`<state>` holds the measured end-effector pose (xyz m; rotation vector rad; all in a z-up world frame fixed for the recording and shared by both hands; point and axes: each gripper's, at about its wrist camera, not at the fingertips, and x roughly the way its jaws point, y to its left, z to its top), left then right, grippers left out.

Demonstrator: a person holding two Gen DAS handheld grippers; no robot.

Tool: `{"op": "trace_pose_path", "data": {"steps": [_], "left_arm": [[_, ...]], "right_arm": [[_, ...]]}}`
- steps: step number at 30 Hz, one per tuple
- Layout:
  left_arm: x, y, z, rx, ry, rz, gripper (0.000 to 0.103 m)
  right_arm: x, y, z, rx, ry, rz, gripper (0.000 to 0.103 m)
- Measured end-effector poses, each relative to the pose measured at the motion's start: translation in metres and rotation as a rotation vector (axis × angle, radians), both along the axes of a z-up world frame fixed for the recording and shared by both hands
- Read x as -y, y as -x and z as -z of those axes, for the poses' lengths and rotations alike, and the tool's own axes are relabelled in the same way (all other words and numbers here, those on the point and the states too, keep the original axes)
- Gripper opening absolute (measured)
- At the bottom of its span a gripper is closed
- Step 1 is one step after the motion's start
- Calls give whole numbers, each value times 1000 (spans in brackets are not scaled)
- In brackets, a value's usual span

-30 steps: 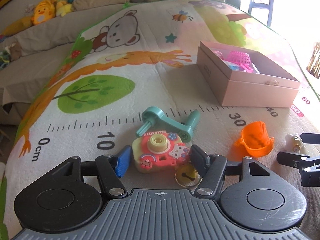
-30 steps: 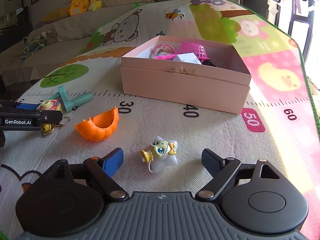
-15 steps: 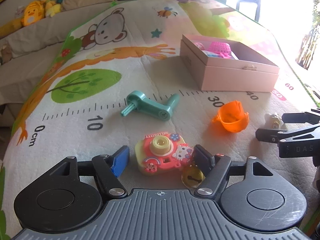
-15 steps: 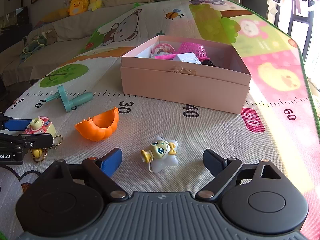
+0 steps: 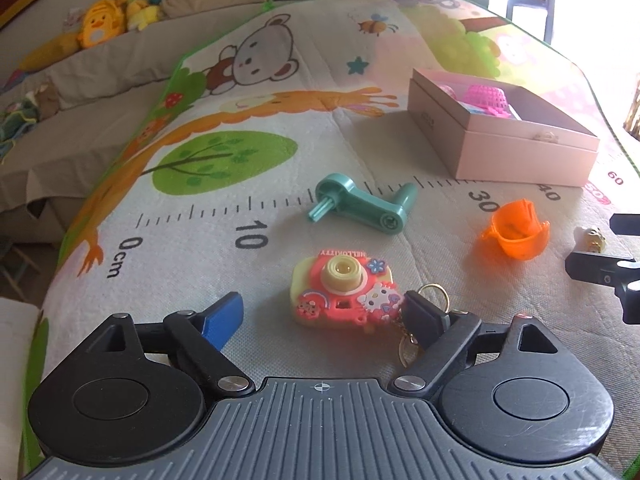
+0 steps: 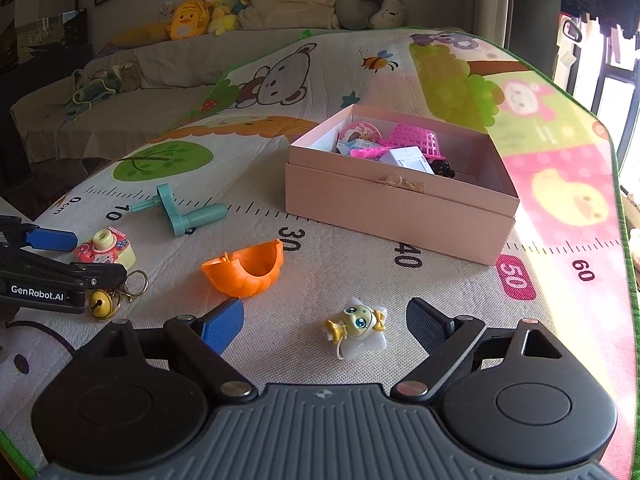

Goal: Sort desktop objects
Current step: 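Drop the pink bell toy into the box with the left tool while right tool drops the cat in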

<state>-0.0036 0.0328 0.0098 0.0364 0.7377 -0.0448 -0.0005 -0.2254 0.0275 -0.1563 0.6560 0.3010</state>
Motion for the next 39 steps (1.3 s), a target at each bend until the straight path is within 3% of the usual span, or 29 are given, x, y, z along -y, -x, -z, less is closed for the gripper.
{"op": "trace_pose_path", "data": {"steps": [5, 8, 10, 12, 14, 15, 19, 22, 26, 30, 33, 36, 39], "left_arm": [[2, -8, 0, -8, 15, 2, 89], [5, -14, 0, -10, 19, 8, 81], [9, -15, -2, -8, 13, 18, 71], [11, -14, -3, -11, 11, 28, 66], [14, -11, -5, -11, 1, 35, 66], [15, -10, -6, -9, -4, 39, 66], [19, 0, -21, 23, -10, 63, 66], [23, 6, -55, 92, 18, 113, 65], [39, -6, -117, 256, 15, 218, 65], [70, -52, -146, 337, 25, 289, 66], [101, -100, -149, 323, 82, 326, 66], [130, -145, -139, 243, 172, 360, 68], [138, -157, -125, 238, 151, 334, 83]], "right_arm": [[1, -3, 4, -5, -5, 9, 89], [4, -10, 7, -19, -6, 27, 89], [5, -14, 8, -34, -3, 26, 82], [5, -18, 9, -57, 5, 22, 53], [5, -19, 9, -72, 10, 20, 39], [7, -17, 7, -72, 7, 13, 36], [14, -8, -3, -69, -12, -18, 36], [27, -3, -30, -33, -55, -36, 36], [58, -1, -102, 142, -125, -22, 36], [81, -12, -144, 275, -125, 43, 36], [93, -29, -154, 308, -109, 98, 36], [101, -51, -152, 283, -118, 132, 36], [105, -66, -142, 254, -108, 160, 36]]}}
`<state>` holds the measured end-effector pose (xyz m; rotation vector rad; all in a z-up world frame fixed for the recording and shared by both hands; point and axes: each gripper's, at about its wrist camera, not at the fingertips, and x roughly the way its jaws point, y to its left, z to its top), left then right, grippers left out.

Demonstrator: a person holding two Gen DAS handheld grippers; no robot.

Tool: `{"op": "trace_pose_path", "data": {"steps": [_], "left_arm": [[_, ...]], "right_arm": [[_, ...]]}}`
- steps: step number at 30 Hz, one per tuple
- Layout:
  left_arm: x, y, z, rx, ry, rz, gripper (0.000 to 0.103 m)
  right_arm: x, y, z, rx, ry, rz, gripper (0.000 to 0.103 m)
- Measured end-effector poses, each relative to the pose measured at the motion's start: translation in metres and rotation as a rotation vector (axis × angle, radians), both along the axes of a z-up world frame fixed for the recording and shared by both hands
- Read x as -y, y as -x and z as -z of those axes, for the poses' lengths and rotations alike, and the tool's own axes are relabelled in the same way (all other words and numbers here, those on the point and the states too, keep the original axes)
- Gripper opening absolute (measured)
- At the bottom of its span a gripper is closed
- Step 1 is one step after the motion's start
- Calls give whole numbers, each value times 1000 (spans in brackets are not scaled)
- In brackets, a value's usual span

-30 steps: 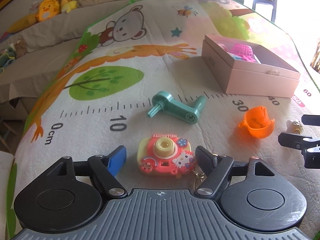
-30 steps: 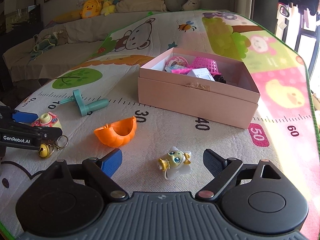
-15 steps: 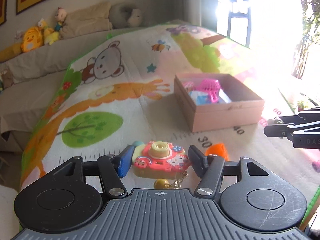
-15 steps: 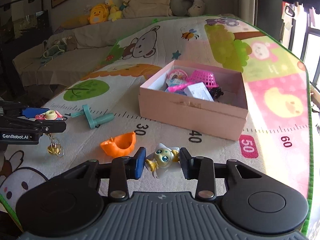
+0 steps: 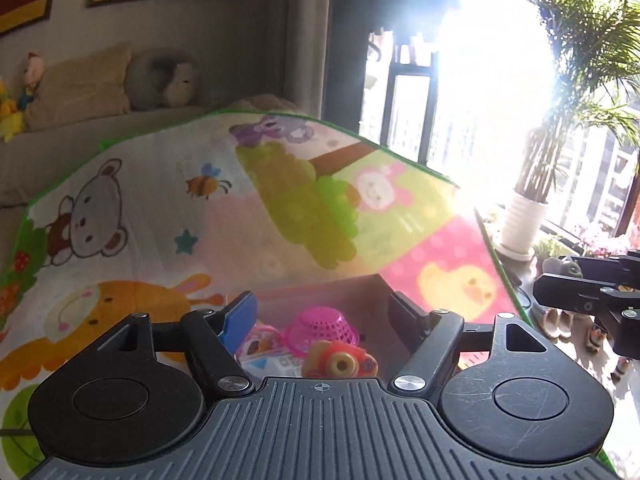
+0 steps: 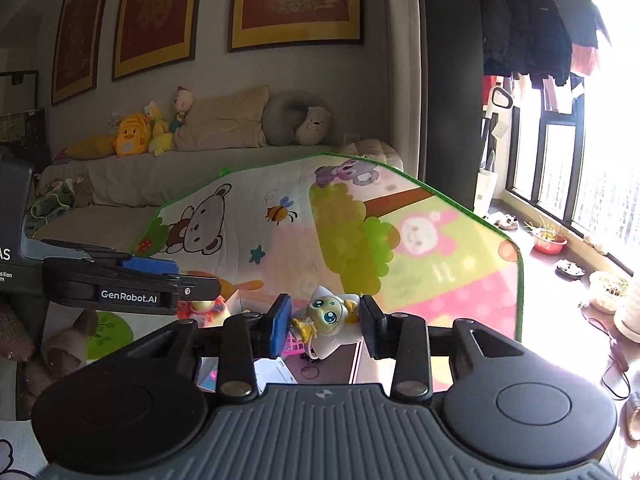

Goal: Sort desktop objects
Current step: 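Drop the pink bell toy into the box with the left tool while right tool drops the cat in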

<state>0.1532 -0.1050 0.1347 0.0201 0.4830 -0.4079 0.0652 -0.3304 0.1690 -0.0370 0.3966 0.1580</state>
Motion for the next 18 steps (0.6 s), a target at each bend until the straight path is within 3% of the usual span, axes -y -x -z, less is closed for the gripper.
{"op": "trace_pose_path", "data": {"steps": [3, 7, 10, 14, 16, 18], "left_arm": [[-14, 16, 15, 5, -15, -15, 96], [-37, 51, 40, 37, -123, -74, 96], [-46, 75, 56, 31, -175, -64, 97], [-60, 101, 73, 5, -203, -71, 100], [-69, 109, 80, -14, -213, -89, 100], [-80, 117, 87, -26, -221, -111, 101]], "right_arm": [[4, -10, 13, -38, -7, -4, 36], [3, -37, 30, -108, -52, -17, 36], [-6, -66, 37, -137, -91, -35, 36], [-17, -102, 39, -135, -67, 1, 41], [-16, -108, 37, -138, -90, 21, 43], [-13, -103, 37, -133, -115, 23, 51]]}}
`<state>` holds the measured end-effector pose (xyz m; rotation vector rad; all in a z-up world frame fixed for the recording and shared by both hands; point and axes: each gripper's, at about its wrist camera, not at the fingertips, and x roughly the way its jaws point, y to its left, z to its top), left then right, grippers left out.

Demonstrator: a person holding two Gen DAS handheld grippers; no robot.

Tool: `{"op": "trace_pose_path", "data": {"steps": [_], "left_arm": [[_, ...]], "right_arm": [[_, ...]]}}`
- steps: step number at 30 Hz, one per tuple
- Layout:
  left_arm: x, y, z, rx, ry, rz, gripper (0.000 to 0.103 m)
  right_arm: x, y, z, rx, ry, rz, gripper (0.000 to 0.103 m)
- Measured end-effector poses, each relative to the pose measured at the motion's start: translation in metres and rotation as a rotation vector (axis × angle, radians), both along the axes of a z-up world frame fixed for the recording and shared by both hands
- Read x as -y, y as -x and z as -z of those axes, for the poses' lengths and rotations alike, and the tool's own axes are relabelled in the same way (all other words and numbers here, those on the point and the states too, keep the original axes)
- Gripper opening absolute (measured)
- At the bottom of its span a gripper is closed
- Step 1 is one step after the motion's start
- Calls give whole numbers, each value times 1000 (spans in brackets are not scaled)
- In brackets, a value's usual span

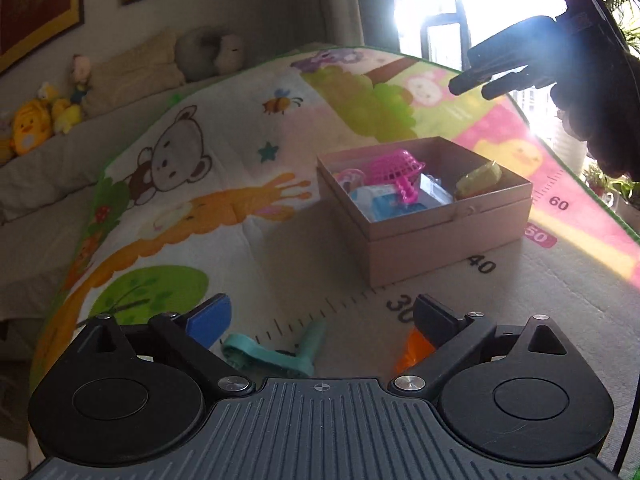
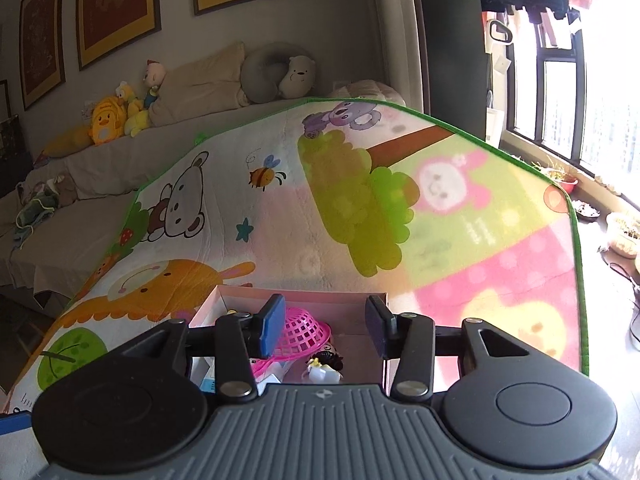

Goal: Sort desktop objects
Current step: 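Drop the pink bell toy into the box with the left tool while right tool drops the cat in, then grasp the teal crank toy with the left tool while right tool reaches the orange cup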

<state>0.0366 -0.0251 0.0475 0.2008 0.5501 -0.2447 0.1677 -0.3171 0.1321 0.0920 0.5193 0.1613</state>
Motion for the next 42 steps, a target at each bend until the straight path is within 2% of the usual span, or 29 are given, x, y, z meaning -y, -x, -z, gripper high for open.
{"op": "trace_pose_path", "data": {"steps": [3, 7, 8, 9, 11, 14, 16, 21, 23, 26, 28, 29, 35, 42], "left_arm": [[-16, 6, 10, -23, 2, -49, 101], [-35, 4, 24, -73, 24, -120, 101], [-38, 4, 26, -82, 30, -132, 101], [-40, 4, 27, -89, 36, -143, 101], [-44, 5, 28, -93, 37, -166, 101], [-49, 8, 30, -92, 30, -179, 101], [-52, 8, 32, -101, 28, -191, 101], [-57, 6, 35, -119, 31, -229, 101], [-57, 7, 35, -117, 32, -232, 101], [-57, 7, 33, -117, 28, -229, 101], [-55, 7, 32, -117, 25, -226, 101], [-54, 6, 32, -116, 24, -219, 102], [-30, -13, 33, -93, -34, -151, 102], [-17, -39, 38, -119, -52, -142, 101]], "right_arm": [[1, 16, 4, 5, -4, 4, 58], [-4, 30, 21, -25, 74, 7, 60], [-6, 31, 27, -45, 91, 12, 56], [-8, 32, 33, -70, 99, 13, 45], [-12, 39, 44, -120, 86, -9, 33], [-31, 69, 53, -114, 83, -115, 33], [-45, 88, 59, -121, 64, -195, 37], [-92, 126, 76, -160, 72, -365, 69], [-113, 134, 86, -155, 118, -416, 72], [-131, 133, 101, -177, 151, -442, 72], [-134, 129, 107, -190, 158, -432, 61], [-132, 128, 109, -192, 157, -424, 52], [-101, 132, 109, -179, 144, -298, 52], [-54, 146, 113, -185, 77, -145, 52]]}}
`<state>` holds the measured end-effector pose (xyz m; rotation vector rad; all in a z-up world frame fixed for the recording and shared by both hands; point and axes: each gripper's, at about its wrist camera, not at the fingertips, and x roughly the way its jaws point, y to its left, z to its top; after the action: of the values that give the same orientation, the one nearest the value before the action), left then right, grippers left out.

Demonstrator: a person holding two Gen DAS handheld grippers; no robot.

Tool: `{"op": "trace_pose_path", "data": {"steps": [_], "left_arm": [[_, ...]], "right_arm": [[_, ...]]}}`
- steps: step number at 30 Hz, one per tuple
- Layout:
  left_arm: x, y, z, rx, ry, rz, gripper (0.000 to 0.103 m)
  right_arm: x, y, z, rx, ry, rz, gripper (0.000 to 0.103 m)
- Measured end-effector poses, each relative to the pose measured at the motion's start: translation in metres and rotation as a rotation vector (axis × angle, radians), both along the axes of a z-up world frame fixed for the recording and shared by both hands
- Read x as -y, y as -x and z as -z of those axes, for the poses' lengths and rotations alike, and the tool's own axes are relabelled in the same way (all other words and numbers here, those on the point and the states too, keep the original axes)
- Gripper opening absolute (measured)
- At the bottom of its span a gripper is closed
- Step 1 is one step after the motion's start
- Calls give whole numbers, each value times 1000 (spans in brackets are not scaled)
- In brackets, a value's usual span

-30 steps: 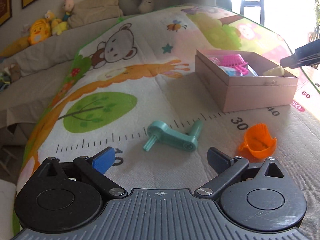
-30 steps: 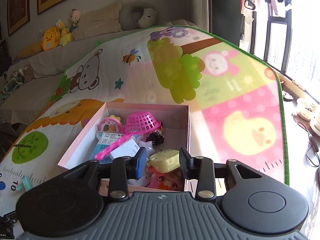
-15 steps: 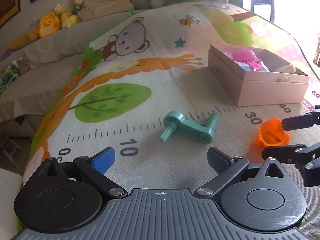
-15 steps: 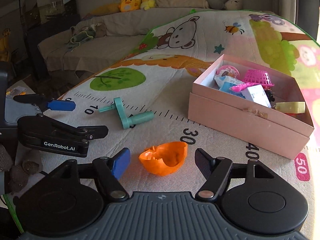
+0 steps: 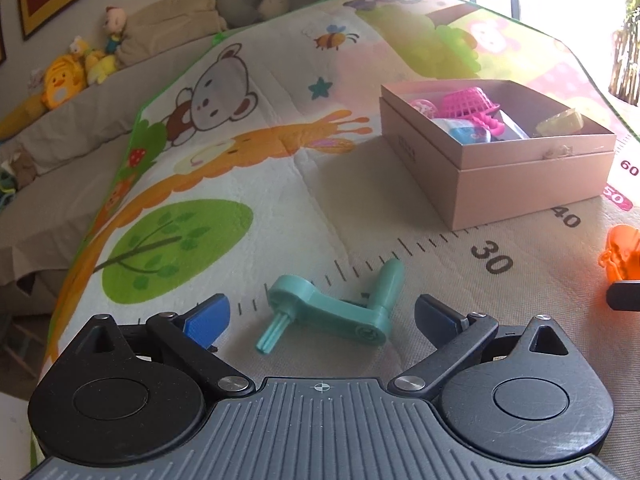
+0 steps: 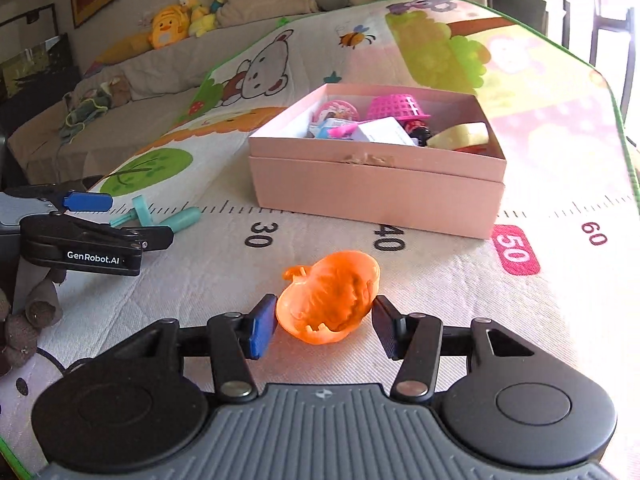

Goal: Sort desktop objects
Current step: 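Grasp the teal crank toy with the left tool while right tool reaches the orange cup, then grasp the orange cup with the right tool while left tool carries the teal crank to the box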

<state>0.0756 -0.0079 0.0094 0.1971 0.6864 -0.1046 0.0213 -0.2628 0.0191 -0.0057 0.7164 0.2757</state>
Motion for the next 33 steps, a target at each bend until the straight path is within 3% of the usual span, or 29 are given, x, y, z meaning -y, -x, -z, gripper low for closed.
{"op": "trace_pose_path", "data": {"steps": [4, 5, 6, 8, 13, 17, 20, 22, 33], "left_arm": [[-2, -9, 1, -39, 53, -3, 99], [-2, -10, 2, -45, 54, -5, 96], [-2, -10, 3, -52, 49, -6, 86], [-3, -9, 2, -55, 62, -4, 80], [1, 1, 1, -55, 59, 24, 75], [9, 18, 0, -69, 89, 100, 75], [17, 31, 3, -94, 131, 177, 83], [23, 38, 6, -88, 119, 204, 92], [24, 40, 9, -80, 115, 171, 100]], "right_arm": [[10, 9, 1, 11, -14, 33, 52], [11, 10, 2, 13, -14, 36, 53], [12, 11, 3, 16, -15, 40, 55], [12, 11, 4, 19, -14, 44, 56], [10, 13, 4, 34, -4, 47, 64], [11, 12, 4, 30, -8, 59, 68], [11, 12, 5, 27, -10, 64, 68], [11, 12, 5, 25, -8, 67, 70], [13, 11, 7, 20, -11, 82, 79]]}}
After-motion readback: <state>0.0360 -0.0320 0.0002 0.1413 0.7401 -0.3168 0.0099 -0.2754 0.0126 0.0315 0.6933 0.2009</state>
